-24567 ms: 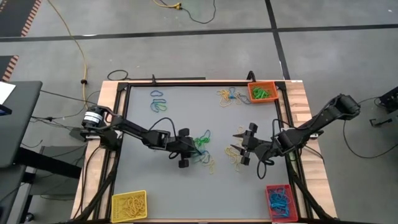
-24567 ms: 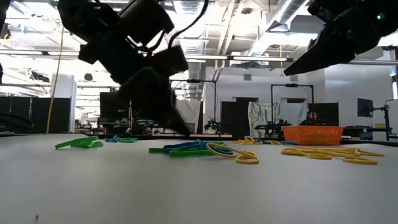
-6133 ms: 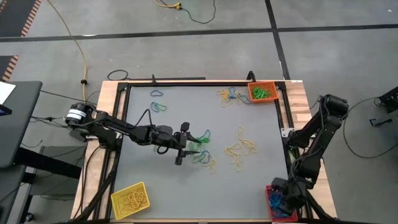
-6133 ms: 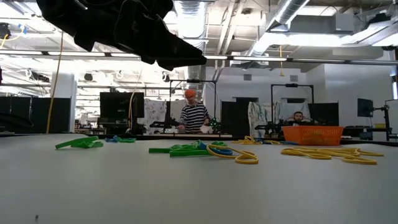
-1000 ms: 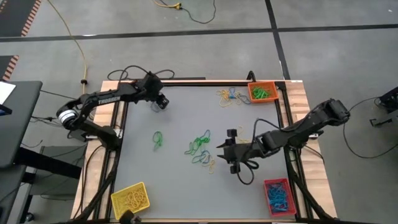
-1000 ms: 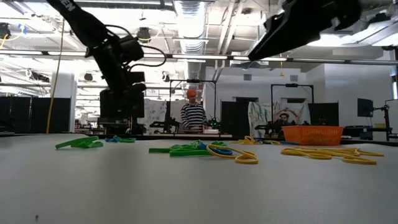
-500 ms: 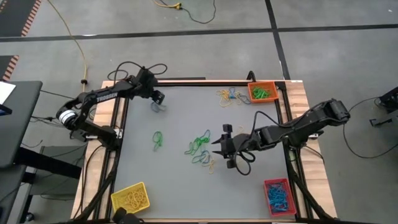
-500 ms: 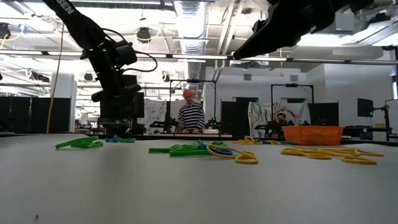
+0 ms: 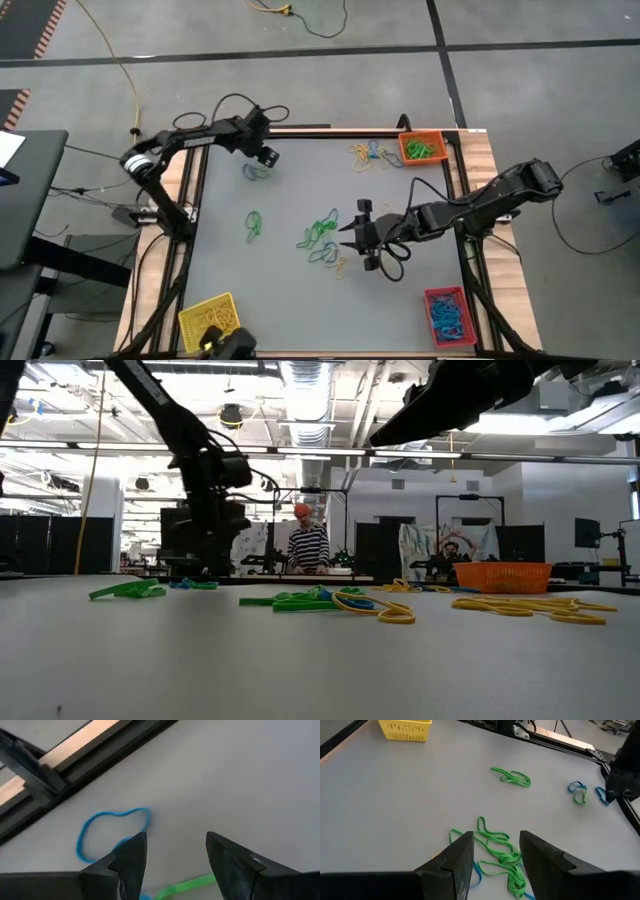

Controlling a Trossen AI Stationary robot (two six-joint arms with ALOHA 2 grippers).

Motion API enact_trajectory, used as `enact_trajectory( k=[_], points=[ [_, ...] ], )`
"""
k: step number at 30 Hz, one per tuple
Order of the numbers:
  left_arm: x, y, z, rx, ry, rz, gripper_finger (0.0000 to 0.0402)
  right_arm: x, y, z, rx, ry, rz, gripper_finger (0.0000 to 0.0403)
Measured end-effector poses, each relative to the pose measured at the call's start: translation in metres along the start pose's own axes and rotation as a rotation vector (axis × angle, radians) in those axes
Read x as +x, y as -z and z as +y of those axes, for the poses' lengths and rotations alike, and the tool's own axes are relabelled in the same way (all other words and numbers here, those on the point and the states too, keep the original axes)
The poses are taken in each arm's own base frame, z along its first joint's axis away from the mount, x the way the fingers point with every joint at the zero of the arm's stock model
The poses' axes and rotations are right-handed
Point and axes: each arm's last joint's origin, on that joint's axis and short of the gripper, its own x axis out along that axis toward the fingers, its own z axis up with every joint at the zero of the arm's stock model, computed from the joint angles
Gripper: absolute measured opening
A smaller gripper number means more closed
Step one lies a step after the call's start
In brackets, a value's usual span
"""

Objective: Sort rubber bands into baskets
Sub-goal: Put the blue rubber band into the red bin

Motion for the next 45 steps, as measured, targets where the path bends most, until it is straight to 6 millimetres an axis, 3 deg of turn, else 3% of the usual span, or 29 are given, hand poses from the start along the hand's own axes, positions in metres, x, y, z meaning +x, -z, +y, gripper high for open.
enact_trajectory(
  k=[10, 14, 20, 24, 33, 39, 45],
  points=[
    [0.022, -0.028, 0.011, -0.049, -0.048, 0.128, 0.0194, -0.001, 0.004, 0.002, -0.004, -0.009, 0.037, 0.0189],
    [0.035, -0.024, 0.024, -0.106, -0.026, 0.207, 0.0194, -0.001, 0.005, 0.003, 0.021, -0.011, 0.054, 0.0189],
    [0.036, -0.025, 0.034, -0.14, -0.012, 0.206, 0.0189, -0.001, 0.007, 0.004, 0.018, -0.018, 0.072, 0.0189],
    [0.036, -0.025, 0.035, -0.138, 0.017, 0.211, 0.0148, -0.001, 0.007, 0.004, 0.013, -0.018, 0.072, 0.0189],
    [0.035, -0.024, 0.027, -0.069, 0.087, 0.223, 0.0009, -0.001, 0.006, 0.004, 0.017, -0.015, 0.058, 0.0189],
    [0.032, -0.024, 0.015, -0.011, 0.099, 0.237, 0.0001, -0.001, 0.005, 0.004, 0.015, -0.015, 0.056, 0.0189],
    [0.012, -0.039, -0.008, 0.084, 0.115, 0.239, 0.0, -0.001, 0.006, 0.004, 0.012, -0.016, 0.067, 0.0189]
  ],
)
